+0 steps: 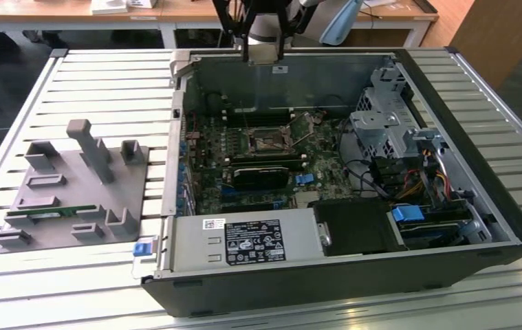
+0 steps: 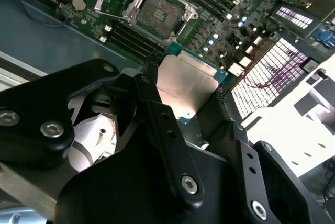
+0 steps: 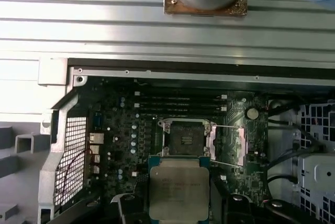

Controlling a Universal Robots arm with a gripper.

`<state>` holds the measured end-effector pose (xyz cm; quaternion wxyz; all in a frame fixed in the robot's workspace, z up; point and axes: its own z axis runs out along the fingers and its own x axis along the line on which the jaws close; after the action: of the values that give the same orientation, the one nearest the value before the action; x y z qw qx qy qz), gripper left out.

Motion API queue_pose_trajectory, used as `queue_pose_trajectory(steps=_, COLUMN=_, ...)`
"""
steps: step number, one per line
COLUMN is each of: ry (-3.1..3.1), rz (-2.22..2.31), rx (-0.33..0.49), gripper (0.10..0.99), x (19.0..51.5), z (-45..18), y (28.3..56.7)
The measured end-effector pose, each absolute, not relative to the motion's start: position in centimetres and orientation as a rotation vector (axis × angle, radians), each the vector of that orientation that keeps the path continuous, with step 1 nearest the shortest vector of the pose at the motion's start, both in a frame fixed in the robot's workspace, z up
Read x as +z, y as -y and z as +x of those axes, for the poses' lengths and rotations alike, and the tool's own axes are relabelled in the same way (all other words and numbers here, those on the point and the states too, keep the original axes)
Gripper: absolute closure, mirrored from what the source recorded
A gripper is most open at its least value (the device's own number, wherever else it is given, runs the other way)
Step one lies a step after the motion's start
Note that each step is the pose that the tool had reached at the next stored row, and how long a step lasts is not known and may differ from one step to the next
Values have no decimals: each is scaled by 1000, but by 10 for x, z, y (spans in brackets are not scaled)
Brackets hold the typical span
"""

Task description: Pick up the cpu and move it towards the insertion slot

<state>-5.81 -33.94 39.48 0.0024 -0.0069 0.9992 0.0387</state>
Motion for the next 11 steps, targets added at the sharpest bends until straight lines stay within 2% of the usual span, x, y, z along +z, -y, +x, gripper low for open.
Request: queue_pose_trajectory(steps=11, ry=-3134, rz=-20, rx=121, gripper=541, x=384, z=-45, y=323)
